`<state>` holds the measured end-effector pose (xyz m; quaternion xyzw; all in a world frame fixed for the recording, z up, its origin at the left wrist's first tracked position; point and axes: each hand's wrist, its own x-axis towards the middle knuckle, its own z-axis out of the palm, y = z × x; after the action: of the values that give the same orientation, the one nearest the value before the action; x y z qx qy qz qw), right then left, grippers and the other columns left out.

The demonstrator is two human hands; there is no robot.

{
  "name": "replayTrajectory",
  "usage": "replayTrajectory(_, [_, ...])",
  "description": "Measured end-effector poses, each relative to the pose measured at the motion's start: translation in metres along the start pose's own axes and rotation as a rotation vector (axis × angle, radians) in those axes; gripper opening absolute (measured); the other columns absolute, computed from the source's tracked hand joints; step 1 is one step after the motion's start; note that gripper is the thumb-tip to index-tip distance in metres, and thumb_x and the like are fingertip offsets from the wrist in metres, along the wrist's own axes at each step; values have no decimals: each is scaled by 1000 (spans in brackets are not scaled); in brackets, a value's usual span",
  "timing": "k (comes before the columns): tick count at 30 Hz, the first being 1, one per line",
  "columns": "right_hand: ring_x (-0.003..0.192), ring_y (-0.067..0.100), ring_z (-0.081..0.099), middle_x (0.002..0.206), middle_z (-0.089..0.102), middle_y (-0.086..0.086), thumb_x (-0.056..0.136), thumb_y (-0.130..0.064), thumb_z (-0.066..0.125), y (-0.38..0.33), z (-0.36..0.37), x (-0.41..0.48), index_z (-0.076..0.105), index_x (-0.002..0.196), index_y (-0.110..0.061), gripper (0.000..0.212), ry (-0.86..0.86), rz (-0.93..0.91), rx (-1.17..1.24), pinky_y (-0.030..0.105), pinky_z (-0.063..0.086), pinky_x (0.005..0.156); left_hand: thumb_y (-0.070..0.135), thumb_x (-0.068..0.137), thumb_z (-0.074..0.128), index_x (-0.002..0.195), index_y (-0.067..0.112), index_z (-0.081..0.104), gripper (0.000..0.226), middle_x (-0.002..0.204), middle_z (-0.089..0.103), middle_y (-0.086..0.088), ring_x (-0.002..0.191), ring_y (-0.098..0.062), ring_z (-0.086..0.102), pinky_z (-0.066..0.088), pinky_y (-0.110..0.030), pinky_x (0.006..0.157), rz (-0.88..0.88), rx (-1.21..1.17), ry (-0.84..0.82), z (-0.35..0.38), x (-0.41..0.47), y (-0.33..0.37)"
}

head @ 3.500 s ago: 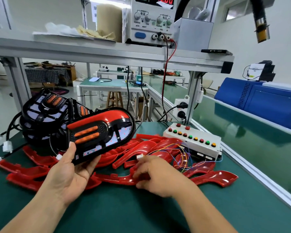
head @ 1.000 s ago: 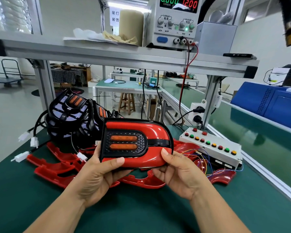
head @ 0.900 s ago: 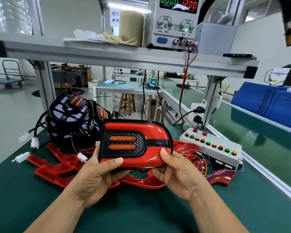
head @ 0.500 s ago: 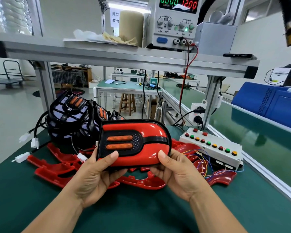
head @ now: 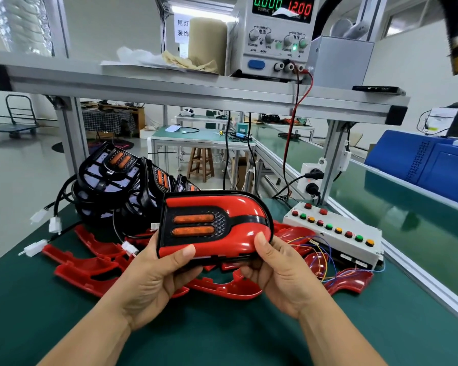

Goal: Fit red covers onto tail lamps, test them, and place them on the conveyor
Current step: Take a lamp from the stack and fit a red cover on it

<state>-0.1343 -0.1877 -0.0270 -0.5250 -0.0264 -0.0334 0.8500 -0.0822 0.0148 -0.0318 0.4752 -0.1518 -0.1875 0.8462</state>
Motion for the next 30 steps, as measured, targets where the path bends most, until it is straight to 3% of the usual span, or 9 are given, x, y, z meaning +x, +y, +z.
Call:
replayTrajectory(4, [75,22,69,94,71,19,52,-34,94,-3,-2,-3,65,104,-2,68,-34,4,22,24,57,61,11,71,68,125,14,57,55,110,74,-11,92,-22,74,60,-27,61,-17,-19,1,-2,0,1])
replayTrajectory(7, [75,21,69,93,71,19,68,-23,77,-3,-3,-3,62,106,0,47,-29,9,20,24,57,61,5,69,69,127,12,56,59,114,72,-13,95,-25,73,60,-27,62,-24,-16,-1,-5,1,0])
replayTrajectory(11, [77,22,69,94,71,19,77,-19,67,-1,-4,-3,63,107,-1,35,-26,21,13,26,57,64,6,68,70,126,15,57,61,114,72,-11,95,-24,73,60,-26,61,-7,7,15,-6,2,0])
replayTrajectory(16, [72,19,70,89,72,16,79,-27,65,1,-2,-1,65,103,-4,33,10,15,-23,24,56,63,19,69,70,123,19,59,55,111,74,-8,92,-20,74,60,-26,60,12,52,41,-3,3,-4])
replayTrajectory(20, [74,24,70,92,72,21,79,-20,65,3,-4,-1,63,105,-2,31,19,47,-8,27,56,62,7,65,73,126,21,58,63,115,72,-9,98,-23,72,60,-26,64,6,61,26,-6,3,-5])
replayTrajectory(26, [78,23,70,95,72,12,70,-40,71,5,-1,0,64,110,-13,49,79,90,-45,33,54,68,-3,61,75,130,25,55,77,117,71,-10,101,-28,72,60,-29,67,2,64,-7,-6,3,-8])
replayTrajectory(30, [81,21,71,99,74,12,66,-35,75,7,3,1,67,111,-11,51,135,102,25,30,58,66,-4,63,74,132,27,52,78,118,71,-10,102,-29,71,61,-32,70,16,77,-10,-4,2,-11])
